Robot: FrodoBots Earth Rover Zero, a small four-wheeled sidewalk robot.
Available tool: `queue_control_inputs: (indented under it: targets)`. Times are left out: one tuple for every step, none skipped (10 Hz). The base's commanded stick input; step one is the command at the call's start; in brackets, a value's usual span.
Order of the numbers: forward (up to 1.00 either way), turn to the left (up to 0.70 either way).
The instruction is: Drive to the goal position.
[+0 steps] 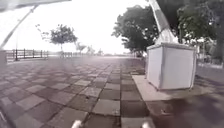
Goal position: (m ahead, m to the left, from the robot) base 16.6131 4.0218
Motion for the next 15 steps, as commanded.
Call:
queue_control_inputs:
  targets:
    - [0.85,0.0]
    - [0.85,0.0]
    - [0.85,0.0]
    - [0.85,0.0]
    - [0.85,0.0]
    - [0.85,0.0]
    - [0.85,0.0]
    - [0.85,0.0]
    - [0.85,0.0]
    - [0.85,0.0]
    - [0.85,0.0]
    - [0.85,0.0]
    - [0.85,0.0]
    - [0.85,0.34]
    - [0.85,0.34]
